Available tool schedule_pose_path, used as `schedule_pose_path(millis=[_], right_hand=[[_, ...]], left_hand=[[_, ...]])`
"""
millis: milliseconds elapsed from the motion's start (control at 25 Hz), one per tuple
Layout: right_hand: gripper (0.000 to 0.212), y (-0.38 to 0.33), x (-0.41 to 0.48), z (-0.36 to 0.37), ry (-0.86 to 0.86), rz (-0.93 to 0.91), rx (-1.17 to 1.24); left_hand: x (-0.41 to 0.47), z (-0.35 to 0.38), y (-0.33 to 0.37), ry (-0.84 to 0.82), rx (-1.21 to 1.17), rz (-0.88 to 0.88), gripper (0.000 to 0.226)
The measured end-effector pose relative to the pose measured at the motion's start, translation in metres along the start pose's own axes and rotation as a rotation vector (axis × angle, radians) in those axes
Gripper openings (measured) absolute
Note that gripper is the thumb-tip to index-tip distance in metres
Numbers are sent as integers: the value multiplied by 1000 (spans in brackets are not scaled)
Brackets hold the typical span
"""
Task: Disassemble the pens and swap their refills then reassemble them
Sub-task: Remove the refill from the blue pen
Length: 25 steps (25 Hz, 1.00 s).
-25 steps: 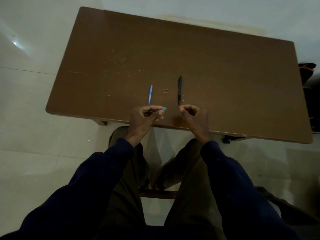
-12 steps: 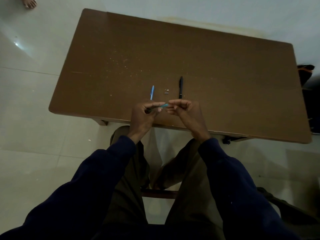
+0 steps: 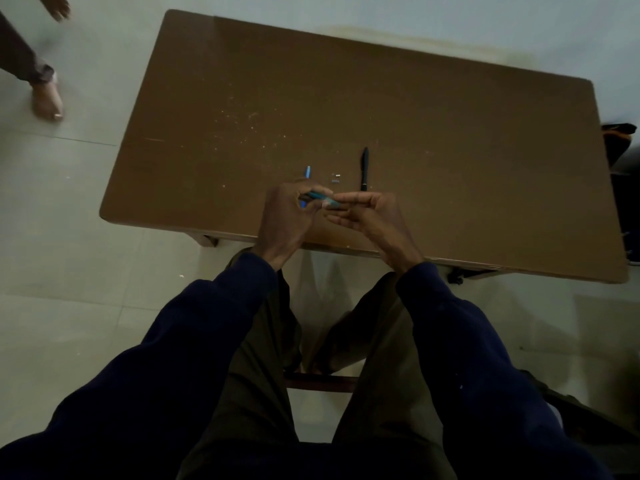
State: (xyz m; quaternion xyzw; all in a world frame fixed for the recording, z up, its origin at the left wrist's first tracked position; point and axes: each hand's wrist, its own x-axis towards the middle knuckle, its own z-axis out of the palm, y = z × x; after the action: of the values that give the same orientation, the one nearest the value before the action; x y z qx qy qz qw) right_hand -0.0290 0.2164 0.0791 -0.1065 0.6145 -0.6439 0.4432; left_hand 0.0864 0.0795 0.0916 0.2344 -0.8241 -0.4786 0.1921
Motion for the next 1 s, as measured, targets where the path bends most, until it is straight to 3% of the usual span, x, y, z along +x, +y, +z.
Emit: schedule_pose_path(millis=[360, 1000], right_hand=[[15, 10, 7, -6, -23, -20, -70], [17, 5, 4, -13, 55, -92, -268]], left_hand=[[9, -6, 7, -70, 90, 23, 19], [11, -9, -4, -45, -86, -138, 21]])
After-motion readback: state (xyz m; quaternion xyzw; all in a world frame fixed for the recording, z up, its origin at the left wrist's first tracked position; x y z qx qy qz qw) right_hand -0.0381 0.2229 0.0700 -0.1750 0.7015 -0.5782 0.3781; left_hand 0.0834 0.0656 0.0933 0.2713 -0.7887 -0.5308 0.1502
